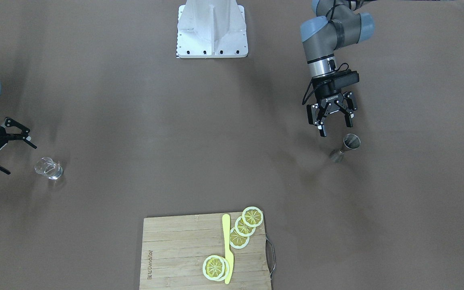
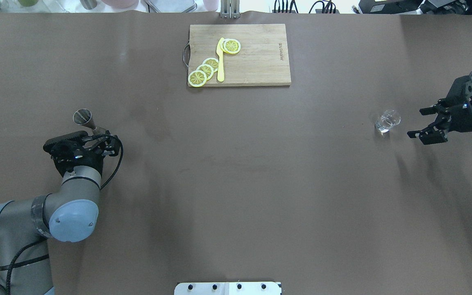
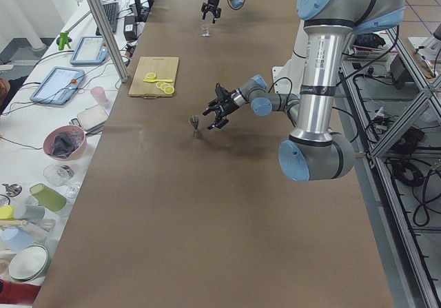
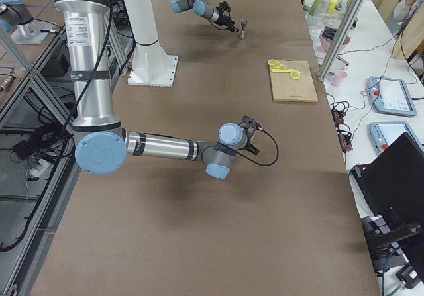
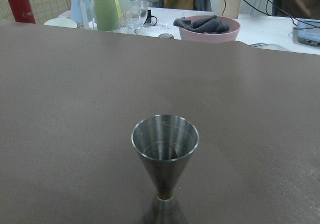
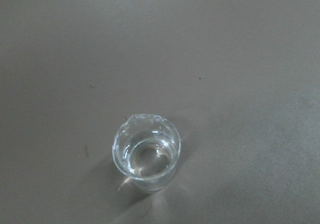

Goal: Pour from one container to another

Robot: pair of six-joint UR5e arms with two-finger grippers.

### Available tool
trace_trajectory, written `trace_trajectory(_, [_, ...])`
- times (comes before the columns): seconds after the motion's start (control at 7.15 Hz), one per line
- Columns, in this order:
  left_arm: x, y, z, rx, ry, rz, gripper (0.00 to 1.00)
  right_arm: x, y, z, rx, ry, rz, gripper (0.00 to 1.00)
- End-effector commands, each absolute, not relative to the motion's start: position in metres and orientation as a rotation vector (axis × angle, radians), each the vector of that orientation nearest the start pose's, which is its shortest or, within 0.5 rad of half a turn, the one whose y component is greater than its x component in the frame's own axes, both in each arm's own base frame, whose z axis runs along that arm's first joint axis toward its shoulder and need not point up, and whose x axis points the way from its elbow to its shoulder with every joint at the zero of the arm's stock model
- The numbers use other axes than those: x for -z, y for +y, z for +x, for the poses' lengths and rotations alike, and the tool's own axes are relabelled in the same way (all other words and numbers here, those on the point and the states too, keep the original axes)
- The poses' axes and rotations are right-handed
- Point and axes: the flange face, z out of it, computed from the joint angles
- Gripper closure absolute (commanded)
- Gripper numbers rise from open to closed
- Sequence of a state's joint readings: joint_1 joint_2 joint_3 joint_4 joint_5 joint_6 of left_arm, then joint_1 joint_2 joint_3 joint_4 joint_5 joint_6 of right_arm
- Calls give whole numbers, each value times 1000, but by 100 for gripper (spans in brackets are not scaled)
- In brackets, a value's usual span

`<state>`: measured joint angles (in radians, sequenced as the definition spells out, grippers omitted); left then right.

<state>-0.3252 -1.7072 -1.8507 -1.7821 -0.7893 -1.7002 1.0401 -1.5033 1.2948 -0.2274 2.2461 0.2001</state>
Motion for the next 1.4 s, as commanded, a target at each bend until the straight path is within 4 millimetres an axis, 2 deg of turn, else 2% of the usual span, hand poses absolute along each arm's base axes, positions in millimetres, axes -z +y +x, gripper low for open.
trace_trajectory(0.0, [-434,-373,456,670,483,895,3,-606,-490,-205,669,-967,822,0])
trace_trajectory(0.14, [-435,-376,467,667,478,896,3,-601,-492,-206,667,-970,828,0])
trace_trajectory(0.28, [-433,-379,472,665,474,897,6,-606,-486,-203,672,-972,821,0])
trace_trajectory(0.42, [-441,-379,470,660,458,899,11,-610,-476,-196,683,-989,807,0])
trace_trajectory(0.56, [-448,-379,471,655,443,900,10,-619,-466,-192,693,-991,834,0])
trace_trajectory(0.84, [-458,-383,472,654,407,952,9,-620,-470,-194,683,-988,841,0])
trace_trajectory(1.26, [-464,-391,471,662,389,957,10,-623,-463,-187,679,-987,839,0])
